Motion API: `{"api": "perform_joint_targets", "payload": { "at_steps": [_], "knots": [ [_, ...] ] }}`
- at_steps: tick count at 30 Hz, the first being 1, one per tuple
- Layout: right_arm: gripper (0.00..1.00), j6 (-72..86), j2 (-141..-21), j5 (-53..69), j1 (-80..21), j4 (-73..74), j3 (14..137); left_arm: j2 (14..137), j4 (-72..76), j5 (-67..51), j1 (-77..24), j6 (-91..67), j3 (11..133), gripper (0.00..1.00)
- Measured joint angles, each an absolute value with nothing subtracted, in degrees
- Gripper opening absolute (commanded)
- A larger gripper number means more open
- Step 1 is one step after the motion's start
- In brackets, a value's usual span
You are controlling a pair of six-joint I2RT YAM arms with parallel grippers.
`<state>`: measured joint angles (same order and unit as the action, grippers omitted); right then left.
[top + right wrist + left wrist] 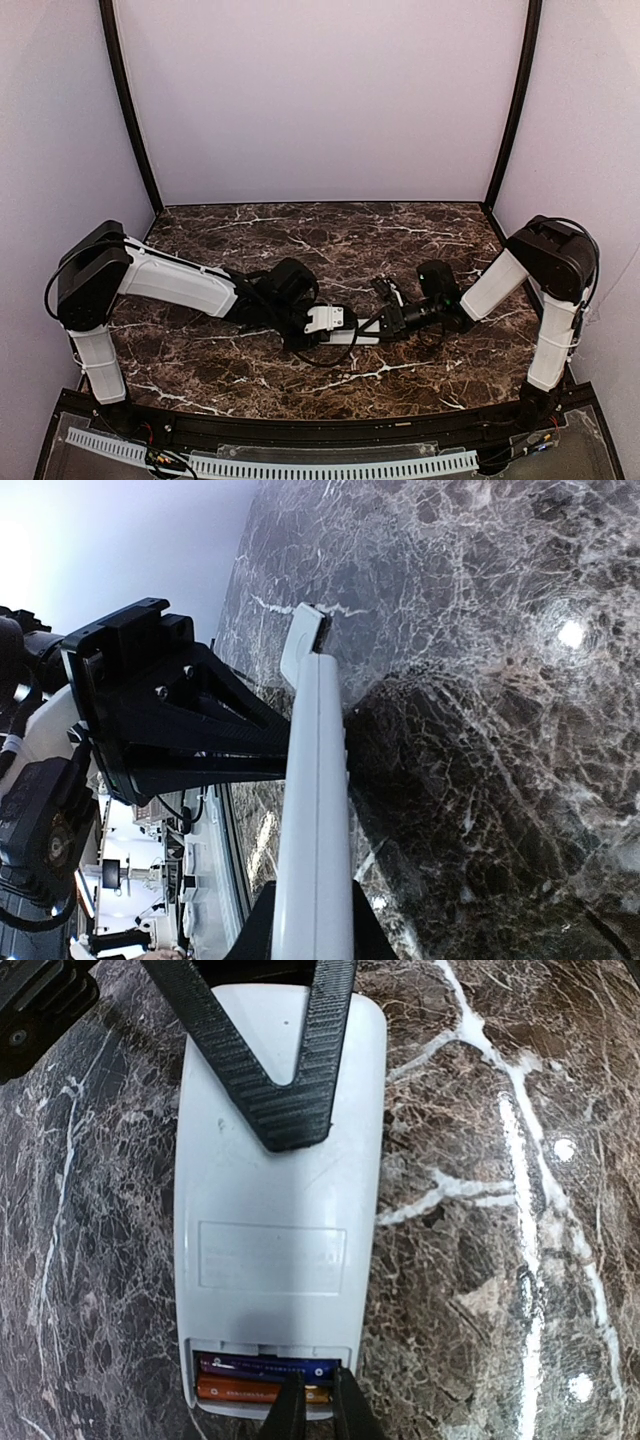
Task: Load the batteries into the remote control
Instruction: Place the battery in the battery compartment.
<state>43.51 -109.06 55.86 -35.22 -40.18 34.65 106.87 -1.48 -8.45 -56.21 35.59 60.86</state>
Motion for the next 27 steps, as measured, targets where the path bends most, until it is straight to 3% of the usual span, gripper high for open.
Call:
{"api": "perform_joint_targets", "payload": {
  "at_steps": [17, 24, 27],
  "knots": [
    [0.00, 43.3, -108.9, 55.2, -34.9, -39.8, 34.9, 111.4, -14.0, 2.8, -59.8, 36.2, 71.2, 0.09],
    [0.00, 42.6, -108.2, 54.7, -35.0, -38.7, 34.9, 109.4, -9.6, 3.9, -59.6, 34.9, 67.7, 0.13],
    [0.00, 41.8, -107.7, 54.8, -35.0, -37.5, 35.0, 108.0, -5.7, 4.2, -59.0, 33.7, 65.3, 0.20]
  ]
}}
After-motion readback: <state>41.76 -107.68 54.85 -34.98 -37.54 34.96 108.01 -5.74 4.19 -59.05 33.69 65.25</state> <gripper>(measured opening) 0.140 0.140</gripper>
